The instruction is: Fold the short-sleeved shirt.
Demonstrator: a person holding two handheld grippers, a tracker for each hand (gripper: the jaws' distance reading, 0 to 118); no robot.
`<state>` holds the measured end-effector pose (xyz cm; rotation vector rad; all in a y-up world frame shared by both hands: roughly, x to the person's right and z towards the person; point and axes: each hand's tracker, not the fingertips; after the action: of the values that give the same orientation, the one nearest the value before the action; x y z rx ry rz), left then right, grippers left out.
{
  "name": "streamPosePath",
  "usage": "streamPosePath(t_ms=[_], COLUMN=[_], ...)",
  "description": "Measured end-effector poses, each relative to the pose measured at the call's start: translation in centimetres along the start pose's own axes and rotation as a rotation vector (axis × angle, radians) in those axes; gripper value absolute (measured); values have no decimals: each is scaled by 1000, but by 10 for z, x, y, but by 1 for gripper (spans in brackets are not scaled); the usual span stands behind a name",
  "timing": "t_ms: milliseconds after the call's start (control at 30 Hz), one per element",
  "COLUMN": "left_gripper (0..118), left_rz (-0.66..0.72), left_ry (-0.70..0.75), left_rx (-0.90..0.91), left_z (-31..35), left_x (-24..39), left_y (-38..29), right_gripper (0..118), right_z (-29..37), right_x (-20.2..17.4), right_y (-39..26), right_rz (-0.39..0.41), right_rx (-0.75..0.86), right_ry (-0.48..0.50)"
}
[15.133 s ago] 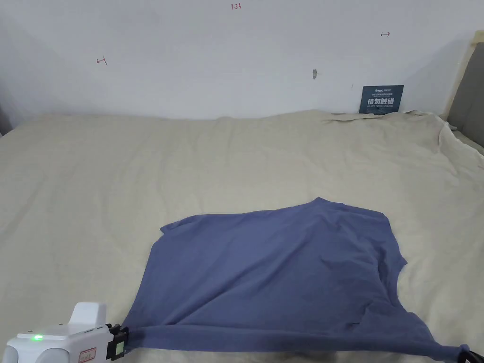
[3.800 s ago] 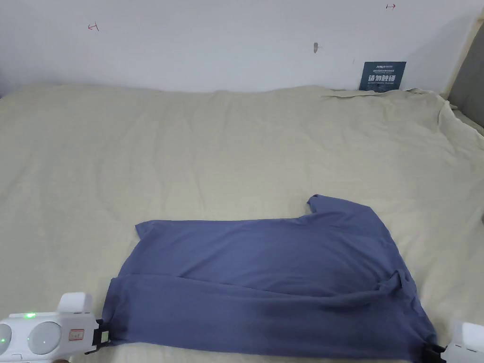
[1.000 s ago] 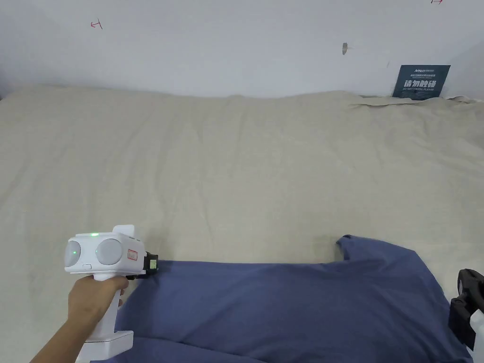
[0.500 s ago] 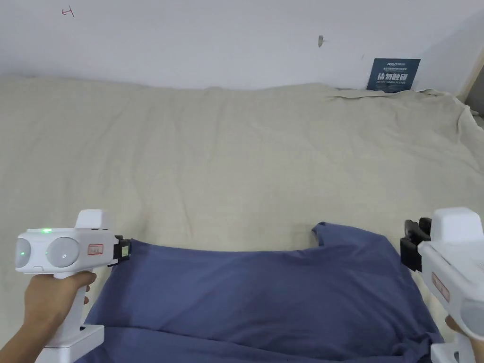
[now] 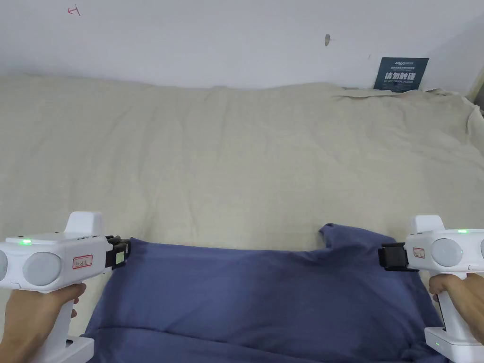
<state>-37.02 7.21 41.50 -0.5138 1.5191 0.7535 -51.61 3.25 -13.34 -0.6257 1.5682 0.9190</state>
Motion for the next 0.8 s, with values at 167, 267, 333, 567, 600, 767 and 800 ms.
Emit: streamPosePath(t_ms=[167, 267, 333, 567, 600, 767, 800], left_gripper=[0, 0, 0, 0, 0, 0, 0], left_rz=[12, 14, 13, 15, 17, 49, 50], left_ry=[7, 10, 14, 32, 37, 52, 55], left_rx=[-5, -9, -14, -20, -20, -10, -9], left_z=[-4, -2, -3, -2, -2, 10, 12], left_x=[-10, -8, -8, -8, -9, -10, -10], left_y=[-2, -2, -3, -8, -9, -17, -18], right_gripper=[87, 47, 8, 0, 0, 0, 0], right_z=[-15, -15, -14, 24, 34, 90, 101], right_x=[-3, -10, -11, -7, -6, 5, 6], right_y=[-1, -1, -3, -7, -8, -22, -26], right_rz=[-21, 19, 33, 41, 30, -19, -35], right_rx=[-23, -23, -26, 90, 113, 219, 238], right_ry=[-11, -7, 16, 45, 62, 154, 167])
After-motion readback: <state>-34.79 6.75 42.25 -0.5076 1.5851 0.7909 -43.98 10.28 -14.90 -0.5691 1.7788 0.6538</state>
